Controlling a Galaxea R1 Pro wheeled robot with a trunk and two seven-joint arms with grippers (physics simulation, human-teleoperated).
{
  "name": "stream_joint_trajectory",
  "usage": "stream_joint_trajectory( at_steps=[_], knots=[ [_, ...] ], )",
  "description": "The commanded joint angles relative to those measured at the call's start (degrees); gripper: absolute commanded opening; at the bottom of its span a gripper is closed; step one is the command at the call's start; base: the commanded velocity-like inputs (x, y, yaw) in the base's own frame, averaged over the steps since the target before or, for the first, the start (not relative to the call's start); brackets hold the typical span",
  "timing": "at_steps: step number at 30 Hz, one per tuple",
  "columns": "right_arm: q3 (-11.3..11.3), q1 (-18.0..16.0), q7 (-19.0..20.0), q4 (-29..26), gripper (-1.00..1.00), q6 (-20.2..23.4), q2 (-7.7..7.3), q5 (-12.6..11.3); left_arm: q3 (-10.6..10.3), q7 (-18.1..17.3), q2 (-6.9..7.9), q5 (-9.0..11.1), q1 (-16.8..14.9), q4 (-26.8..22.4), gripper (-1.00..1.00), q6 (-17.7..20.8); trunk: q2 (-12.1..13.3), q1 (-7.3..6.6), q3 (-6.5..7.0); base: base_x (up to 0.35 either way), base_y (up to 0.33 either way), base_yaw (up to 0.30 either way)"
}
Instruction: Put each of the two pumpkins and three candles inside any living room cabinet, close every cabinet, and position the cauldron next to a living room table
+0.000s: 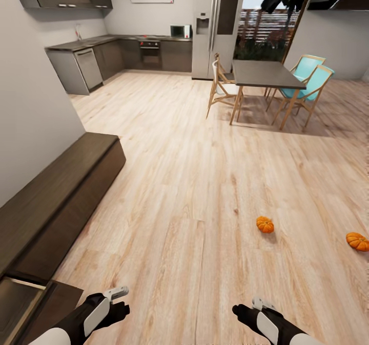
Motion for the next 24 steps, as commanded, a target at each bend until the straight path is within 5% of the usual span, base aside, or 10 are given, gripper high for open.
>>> stream_joint_trajectory(
  at_steps=[1, 24],
  knots=[
    [0.4, 0.0, -0.3, -0.1, 1.00, 0.3, -0.03, -0.4, -0.4, 0.5, 0.08, 0.6, 0.0, -0.2, 1.00, 0.2, 0.0, 0.00, -0.12, 0.000, 0.000, -0.194],
    [0.4, 0.0, -0.3, -0.1, 1.00, -1.3, -0.23, -0.4, -2.2, 0.5, -0.11, 0.6, 0.0, -0.2, 1.00, 0.1, 0.0, 0.00, -1.78, 0.000, 0.000, -0.189]
  ],
)
